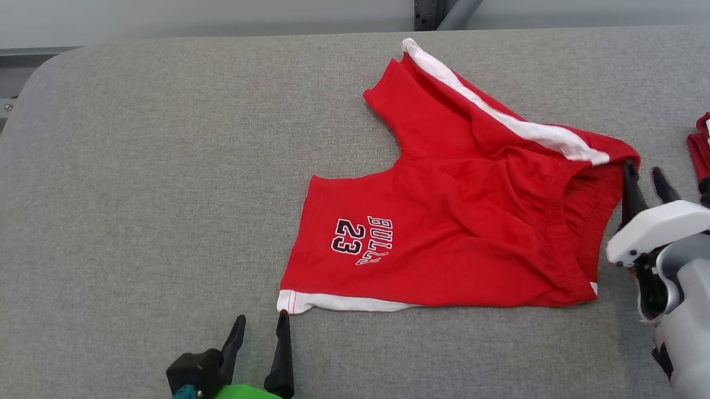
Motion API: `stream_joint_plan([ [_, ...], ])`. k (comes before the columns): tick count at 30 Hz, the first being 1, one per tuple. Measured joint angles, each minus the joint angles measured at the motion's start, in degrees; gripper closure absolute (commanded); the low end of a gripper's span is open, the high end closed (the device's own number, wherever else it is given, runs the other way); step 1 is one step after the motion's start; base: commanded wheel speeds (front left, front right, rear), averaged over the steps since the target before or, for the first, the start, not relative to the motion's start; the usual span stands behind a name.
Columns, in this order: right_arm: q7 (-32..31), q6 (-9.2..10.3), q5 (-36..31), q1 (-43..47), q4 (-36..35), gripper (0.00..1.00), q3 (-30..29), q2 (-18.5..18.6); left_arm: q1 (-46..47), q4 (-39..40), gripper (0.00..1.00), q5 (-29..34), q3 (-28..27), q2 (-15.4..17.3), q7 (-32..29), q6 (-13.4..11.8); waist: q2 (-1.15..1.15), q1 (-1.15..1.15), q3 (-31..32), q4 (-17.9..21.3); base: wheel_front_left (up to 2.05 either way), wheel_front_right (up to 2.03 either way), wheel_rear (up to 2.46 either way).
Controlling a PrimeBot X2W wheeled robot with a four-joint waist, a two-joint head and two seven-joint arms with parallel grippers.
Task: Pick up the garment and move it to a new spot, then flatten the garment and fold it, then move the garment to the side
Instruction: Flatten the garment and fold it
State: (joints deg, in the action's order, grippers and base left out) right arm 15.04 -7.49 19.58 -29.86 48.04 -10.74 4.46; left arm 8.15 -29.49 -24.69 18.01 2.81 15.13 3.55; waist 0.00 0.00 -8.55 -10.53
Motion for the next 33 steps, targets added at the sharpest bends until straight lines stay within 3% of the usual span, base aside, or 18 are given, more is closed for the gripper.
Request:
stream_joint_plan([
  [4,0.01,0.01,-7.34,-1.65,0.54,0.0,-8.84,0.31,-0.34,-0.33,0.0,-0.15,-0.11,0.01,0.0,-0.01,0.0,0.0,0.43,0.13,0.0,0.0,0.0],
  [8,0.01,0.01,-12.23,0.6,-4.72,0.0,-9.95,-0.6,-0.55,-0.07,0.0,-0.2,-1.09,0.0,0.0,-0.32,0.0,0.0,0.82,1.04,0.0,0.0,0.0],
  [19,0.01,-0.02,-11.44,15.14,-17.3,0.0,9.26,-1.6,-1.96,0.42,0.0,1.01,-3.74,-0.01,0.0,-1.04,0.0,0.0,3.24,4.81,0.0,0.0,0.0],
  [28,0.01,-0.01,-5.21,19.17,-15.18,0.0,21.37,1.88,-2.88,0.85,0.0,0.92,-3.42,-0.01,0.0,-1.02,0.0,0.0,4.12,6.11,0.0,0.0,0.0],
  [33,0.01,-0.01,-1.97,17.14,-14.28,0.0,24.06,3.14,-2.84,0.94,0.0,0.6,-3.14,0.0,0.0,-1.02,0.0,0.0,3.07,5.22,0.0,0.0,0.0],
])
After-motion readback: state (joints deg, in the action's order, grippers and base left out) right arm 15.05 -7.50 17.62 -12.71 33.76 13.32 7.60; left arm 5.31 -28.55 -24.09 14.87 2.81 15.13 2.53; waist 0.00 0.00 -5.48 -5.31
